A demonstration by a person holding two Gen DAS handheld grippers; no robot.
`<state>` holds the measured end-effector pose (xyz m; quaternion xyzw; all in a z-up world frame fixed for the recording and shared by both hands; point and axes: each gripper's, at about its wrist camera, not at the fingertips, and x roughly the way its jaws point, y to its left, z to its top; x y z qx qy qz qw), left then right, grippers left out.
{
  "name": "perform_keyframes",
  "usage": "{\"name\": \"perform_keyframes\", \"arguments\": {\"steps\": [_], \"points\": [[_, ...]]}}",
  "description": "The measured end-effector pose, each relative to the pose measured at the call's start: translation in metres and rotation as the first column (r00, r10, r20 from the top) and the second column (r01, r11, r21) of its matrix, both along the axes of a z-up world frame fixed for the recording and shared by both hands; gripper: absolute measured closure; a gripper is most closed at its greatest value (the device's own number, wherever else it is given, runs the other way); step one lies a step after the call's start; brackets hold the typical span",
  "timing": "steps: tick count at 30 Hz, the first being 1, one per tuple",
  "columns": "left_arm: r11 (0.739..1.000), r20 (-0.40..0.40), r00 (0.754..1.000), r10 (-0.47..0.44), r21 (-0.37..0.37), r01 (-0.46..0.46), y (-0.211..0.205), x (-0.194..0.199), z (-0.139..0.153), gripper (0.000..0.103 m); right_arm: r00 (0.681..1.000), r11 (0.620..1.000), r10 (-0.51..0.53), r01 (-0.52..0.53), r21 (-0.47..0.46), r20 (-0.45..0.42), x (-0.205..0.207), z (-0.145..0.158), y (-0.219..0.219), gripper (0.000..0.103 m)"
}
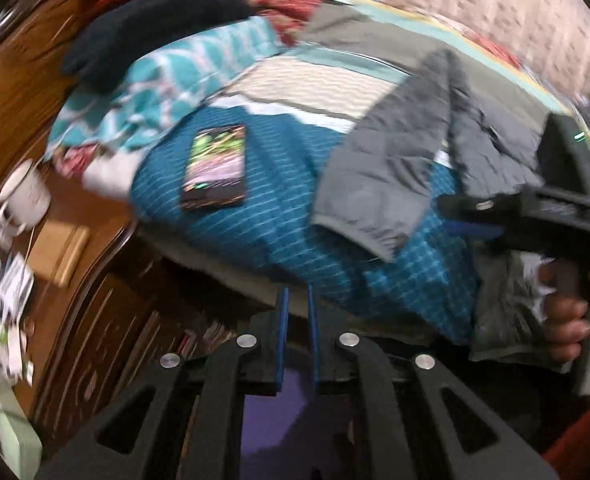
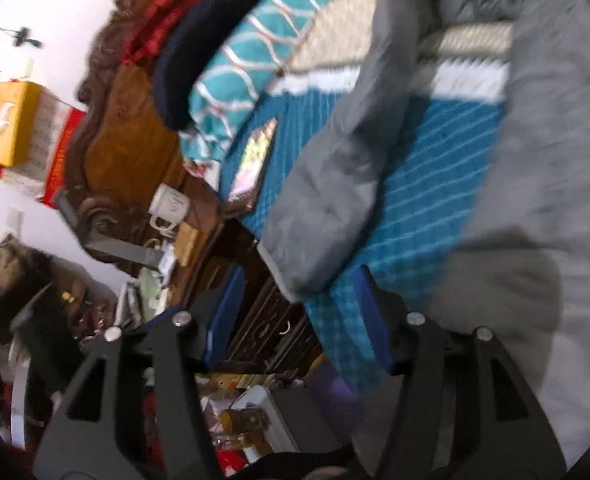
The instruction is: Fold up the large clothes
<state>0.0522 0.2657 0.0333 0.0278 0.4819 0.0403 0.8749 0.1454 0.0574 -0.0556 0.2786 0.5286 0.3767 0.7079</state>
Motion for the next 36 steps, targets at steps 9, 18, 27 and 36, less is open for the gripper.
{"name": "perform_keyframes", "arguments": {"steps": [9, 18, 27, 36], "points": [[1.0, 0.065, 0.998, -0.013, 0.019, 0.012, -0.016, 0.009, 0.014, 0.089, 0.989, 0.985, 0.147, -0.147, -0.087, -0.01, 0.002, 0.008, 0.012, 0.1], [0.958, 0.239, 0.931, -0.275, -0.01, 0.286, -0.135, 0.117, 0.069, 0.089, 0.965, 0.947, 0.094, -0.011, -0.32, 0.244, -0.043, 0.097, -0.176, 0.1], [0.933, 0.178, 0.924, -0.339, -0.058, 0.354, -0.24, 0.224, 0.024, 0.089, 0.921, 0.801, -0.141, 0.322, -0.505, 0.364, 0.001, 0.114, -0.346, 0.101], [0.92, 0.111, 0.917, -0.384, -0.033, 0.389, -0.324, 0.302, -0.026, 0.089, 0.879, 0.615, -0.259, 0.47, -0.633, 0.4, 0.082, 0.066, -0.42, 0.101]]}}
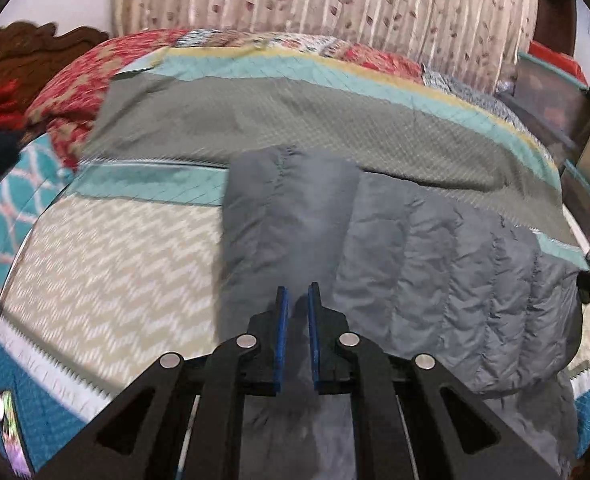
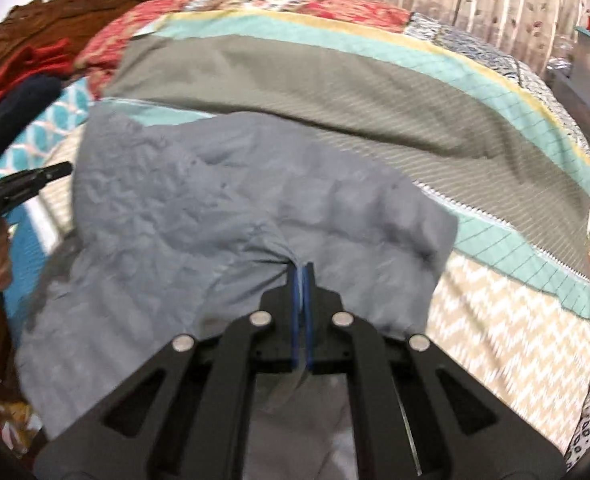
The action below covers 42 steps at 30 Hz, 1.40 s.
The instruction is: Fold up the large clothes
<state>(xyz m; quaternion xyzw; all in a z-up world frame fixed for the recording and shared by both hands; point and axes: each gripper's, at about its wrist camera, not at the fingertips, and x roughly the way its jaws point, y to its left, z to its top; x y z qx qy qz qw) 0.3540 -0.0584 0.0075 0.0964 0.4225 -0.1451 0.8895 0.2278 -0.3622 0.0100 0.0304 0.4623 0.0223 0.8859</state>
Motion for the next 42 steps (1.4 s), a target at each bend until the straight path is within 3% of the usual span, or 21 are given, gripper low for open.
{"name": "perform_keyframes", "arguments": {"steps": [3, 7, 15, 16, 19, 21, 24, 26, 29, 31, 33, 35, 36, 37, 40, 42], "points": [[0.999, -0.019, 1.0, 0.016, 0.033, -0.016, -0.015, 0.022, -0.017, 0.089, 0.999, 0.995, -0.036, 0.038, -0.093, 0.02, 0.027, -0.011, -0.005, 0.101], [0.995, -0.061, 0.996, 0.072, 0.071, -0.068, -0.022, 0.049, -0.044, 0.089, 0.997, 0.987, -0.067, 0.071, -0.144, 0.036, 0.058, -0.028, -0.011, 0.101], [0.985, -0.086, 0.986, 0.14, 0.114, -0.13, -0.012, 0.063, -0.073, 0.089, 0.995, 0.975, -0.084, 0.093, -0.204, 0.053, 0.108, -0.053, -0.01, 0.101], [0.982, -0.086, 0.985, 0.152, 0.124, -0.141, -0.011, 0.065, -0.078, 0.089, 0.995, 0.976, -0.088, 0.097, -0.192, 0.056, 0.114, -0.056, -0.01, 0.097], [0.978, -0.095, 0.98, 0.177, 0.127, -0.164, -0.008, 0.068, -0.084, 0.089, 0.987, 0.98, -0.152, 0.156, -0.122, 0.042, 0.124, -0.065, -0.021, 0.075], [0.978, -0.098, 0.978, 0.182, 0.124, -0.169, -0.005, 0.068, -0.087, 0.089, 0.975, 0.977, -0.214, 0.215, -0.004, 0.066, 0.119, -0.062, -0.039, 0.069], [0.978, -0.085, 0.981, 0.176, 0.132, -0.164, -0.006, 0.066, -0.089, 0.089, 0.939, 0.938, -0.33, 0.314, 0.144, 0.102, 0.098, -0.056, -0.063, 0.069], [0.978, -0.071, 0.983, 0.172, 0.135, -0.161, -0.006, 0.063, -0.091, 0.089, 0.93, 0.927, -0.347, 0.321, 0.193, 0.122, 0.082, -0.052, -0.066, 0.069], [0.978, -0.059, 0.983, 0.172, 0.132, -0.163, -0.005, 0.06, -0.093, 0.089, 0.933, 0.911, -0.339, 0.294, 0.287, 0.119, 0.057, -0.056, -0.065, 0.069], [0.977, -0.057, 0.983, 0.177, 0.128, -0.168, -0.003, 0.058, -0.095, 0.089, 0.941, 0.897, -0.329, 0.284, 0.338, 0.082, 0.052, -0.065, -0.06, 0.06], [0.977, -0.059, 0.982, 0.181, 0.125, -0.173, 0.0, 0.059, -0.096, 0.089, 0.949, 0.882, -0.314, 0.281, 0.378, 0.029, 0.051, -0.079, -0.053, 0.057], [0.977, -0.06, 0.982, 0.179, 0.124, -0.171, 0.001, 0.06, -0.097, 0.089, 0.96, 0.864, -0.277, 0.263, 0.429, -0.029, 0.053, -0.093, -0.041, 0.057], [0.977, -0.059, 0.982, 0.181, 0.125, -0.172, 0.002, 0.06, -0.097, 0.089, 0.965, 0.86, -0.257, 0.252, 0.444, -0.05, 0.057, -0.098, -0.036, 0.069], [0.977, -0.056, 0.982, 0.182, 0.126, -0.174, 0.004, 0.06, -0.097, 0.089, 0.97, 0.866, -0.235, 0.24, 0.439, -0.065, 0.061, -0.1, -0.029, 0.092], [0.976, -0.03, 0.985, 0.167, 0.143, -0.161, 0.007, 0.059, -0.104, 0.089, 0.968, 0.901, -0.247, 0.247, 0.357, -0.047, 0.068, -0.095, -0.016, 0.096], [0.976, -0.011, 0.988, 0.153, 0.156, -0.149, 0.005, 0.057, -0.107, 0.089, 0.957, 0.902, -0.286, 0.285, 0.325, -0.046, 0.074, -0.097, -0.018, 0.096]]}}
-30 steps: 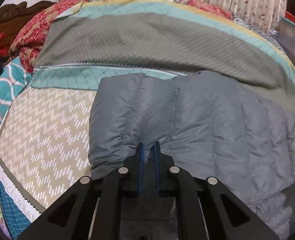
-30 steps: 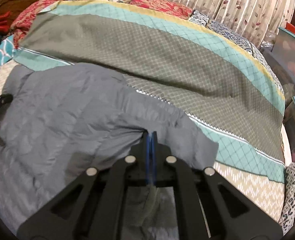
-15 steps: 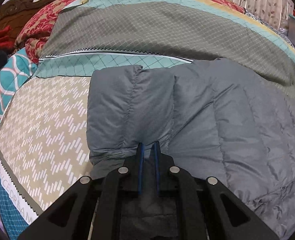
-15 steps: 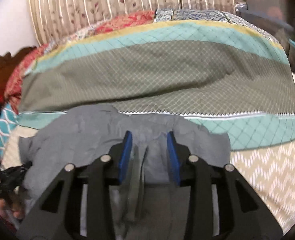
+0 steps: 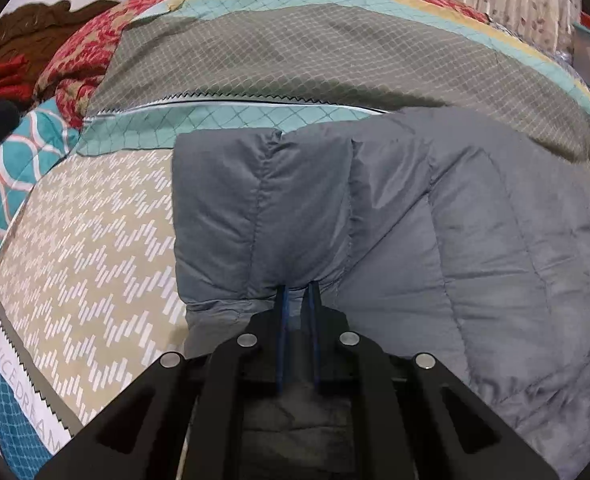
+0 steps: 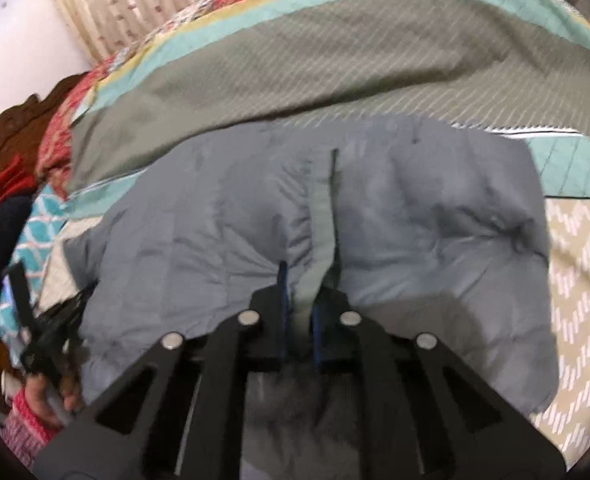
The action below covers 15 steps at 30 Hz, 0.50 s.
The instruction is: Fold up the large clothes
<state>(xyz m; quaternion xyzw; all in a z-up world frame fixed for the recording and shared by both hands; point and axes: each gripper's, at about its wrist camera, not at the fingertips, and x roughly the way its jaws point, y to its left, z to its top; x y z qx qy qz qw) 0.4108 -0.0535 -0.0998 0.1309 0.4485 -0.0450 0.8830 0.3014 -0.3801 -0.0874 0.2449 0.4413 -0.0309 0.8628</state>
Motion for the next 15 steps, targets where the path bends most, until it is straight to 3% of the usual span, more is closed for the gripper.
{"name": "perform_keyframes", "arguments": {"steps": [2, 6, 15], "points": [[1.0, 0.017, 1.0, -0.007, 0.014, 0.007, -0.002, -0.001, -0.004, 0.089, 1.0, 0.999, -0.017, 0.016, -0.039, -0.014, 0.005, -0.012, 0.001, 0.096], [1.0, 0.024, 1.0, -0.001, -0.004, 0.001, -0.001, 0.002, -0.008, 0.089, 0.998, 0.999, -0.036, 0.036, 0.016, -0.047, 0.005, -0.049, -0.005, 0.098], [1.0, 0.037, 0.999, -0.001, -0.004, 0.001, -0.001, 0.0, -0.009, 0.089, 0.999, 0.998, -0.052, 0.052, 0.017, -0.001, -0.002, -0.056, -0.004, 0.098]]}}
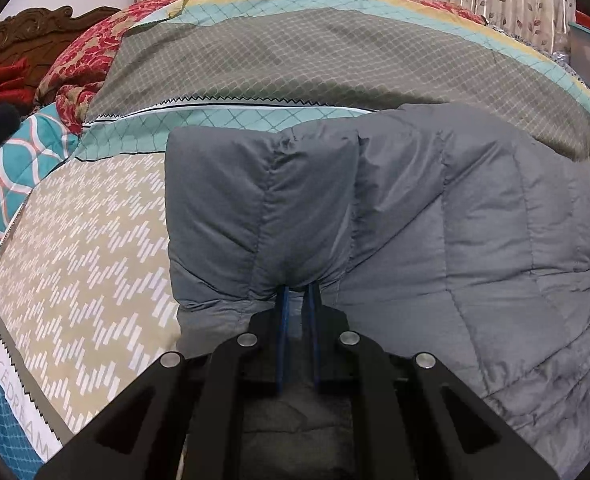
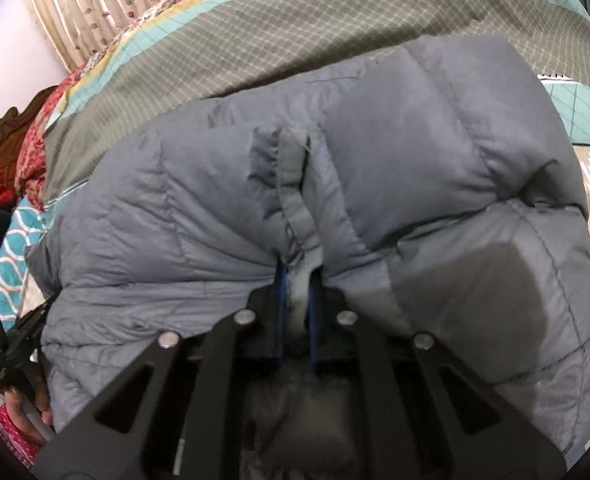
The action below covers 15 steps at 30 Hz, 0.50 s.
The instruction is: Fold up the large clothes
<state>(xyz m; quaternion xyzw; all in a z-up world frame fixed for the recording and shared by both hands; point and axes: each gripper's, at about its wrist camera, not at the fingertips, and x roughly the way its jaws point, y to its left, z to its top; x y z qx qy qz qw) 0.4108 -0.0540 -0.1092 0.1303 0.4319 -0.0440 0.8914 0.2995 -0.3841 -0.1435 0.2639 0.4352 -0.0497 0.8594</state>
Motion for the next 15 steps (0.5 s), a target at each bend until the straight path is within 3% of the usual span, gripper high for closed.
{"name": "perform_keyframes", "arguments": {"steps": [9, 11, 15], "points": [[1.0, 0.004, 1.0, 0.0, 0.001, 0.0, 0.0, 0.0, 0.0, 0.089, 0.998, 0.998, 0.02, -0.023, 0.054, 0.052, -0.01, 0.002, -0.005, 0.088], [1.0, 0.005, 1.0, 0.0, -0.002, 0.0, 0.001, 0.0, 0.0, 0.089, 0.998, 0.998, 0.033, -0.036, 0.052, 0.058, -0.013, 0.005, -0.003, 0.082], [1.0, 0.005, 1.0, 0.003, -0.013, -0.003, 0.002, 0.0, 0.0, 0.089, 0.995, 0.999, 0.044, -0.046, 0.018, 0.092, -0.029, 0.018, 0.006, 0.055]]}}
